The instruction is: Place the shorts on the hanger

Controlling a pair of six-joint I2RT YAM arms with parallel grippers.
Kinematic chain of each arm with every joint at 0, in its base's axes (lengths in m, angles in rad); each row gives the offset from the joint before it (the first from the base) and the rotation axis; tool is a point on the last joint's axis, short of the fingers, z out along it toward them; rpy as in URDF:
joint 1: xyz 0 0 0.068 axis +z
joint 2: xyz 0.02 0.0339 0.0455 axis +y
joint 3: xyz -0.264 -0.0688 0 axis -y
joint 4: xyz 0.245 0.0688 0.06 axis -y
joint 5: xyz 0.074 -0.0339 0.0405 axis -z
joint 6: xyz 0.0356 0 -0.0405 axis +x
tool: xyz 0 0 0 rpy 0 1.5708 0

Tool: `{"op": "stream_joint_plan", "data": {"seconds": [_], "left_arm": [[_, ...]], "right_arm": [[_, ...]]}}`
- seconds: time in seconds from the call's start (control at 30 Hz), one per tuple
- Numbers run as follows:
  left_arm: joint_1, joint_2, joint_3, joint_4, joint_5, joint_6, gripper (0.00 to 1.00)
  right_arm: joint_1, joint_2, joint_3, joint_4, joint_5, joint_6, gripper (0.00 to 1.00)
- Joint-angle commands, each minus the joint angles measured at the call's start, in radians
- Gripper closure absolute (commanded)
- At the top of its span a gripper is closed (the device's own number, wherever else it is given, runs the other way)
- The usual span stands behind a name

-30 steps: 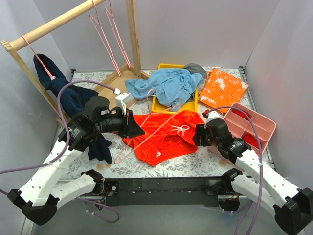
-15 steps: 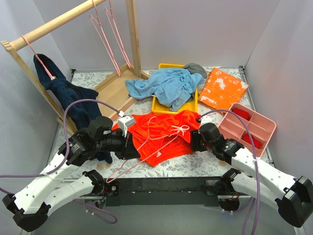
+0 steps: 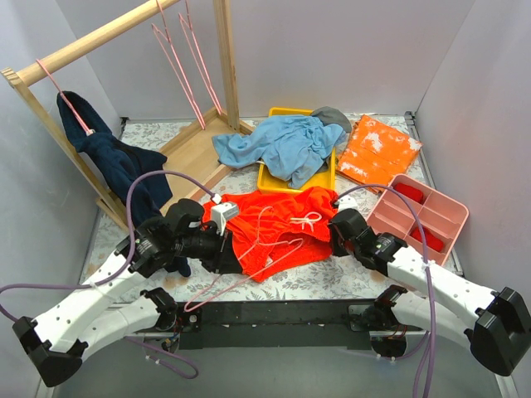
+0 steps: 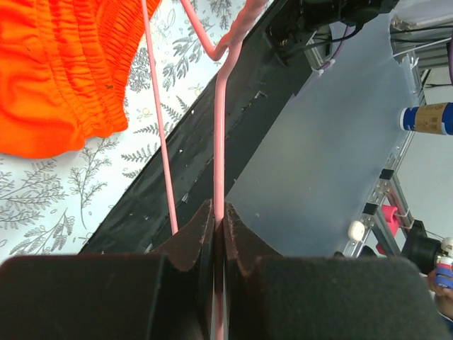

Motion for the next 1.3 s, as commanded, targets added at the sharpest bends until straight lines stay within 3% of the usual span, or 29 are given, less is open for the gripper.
{"op": "stream_joint_plan", "data": {"seconds": [0.0, 0.17, 0.63, 0.83, 1.0, 1.03, 1.07, 1.17, 1.27], "left_arm": [[-0.022, 0.023, -0.025, 0.074, 0.033, -0.021, 1.0], [-0.076, 0.069, -0.021, 0.127, -0.019, -0.027, 1.0], [-0.252, 0.095, -0.039, 0.42, -0.401, 0.006, 1.0], [-0.33, 0.07, -0.178, 0.69, -0.513, 0.014, 1.0], [-0.38, 0.023, -0.333, 1.037, -0.639, 0.034, 1.0], [-0.396, 0.018, -0.358, 1.084, -0.672, 0.045, 1.0], [-0.401, 0.014, -0.411, 1.176, -0.682, 0.051, 1.0], [-0.409, 0.007, -0.473, 1.294, -0.702, 0.046, 1.0], [-0.409, 0.009, -0.505, 1.348, -0.728, 0.037, 1.0]], "right_arm": [[0.007, 0.02, 0.077, 0.004, 0.075, -0.014, 0.79], [0.008, 0.052, 0.157, -0.013, 0.084, -0.039, 0.99], [0.038, 0.129, 0.479, -0.147, 0.024, -0.14, 0.99], [0.057, 0.225, 0.674, -0.16, -0.112, -0.177, 0.99], [0.09, 0.289, 0.792, -0.18, -0.207, -0.205, 0.99], [0.096, 0.303, 0.806, -0.189, -0.205, -0.205, 0.93], [0.096, 0.303, 0.804, -0.189, -0.198, -0.208, 0.77], [0.091, 0.271, 0.772, -0.177, -0.145, -0.186, 0.44], [0.079, 0.221, 0.748, -0.179, -0.088, -0.14, 0.32]]}}
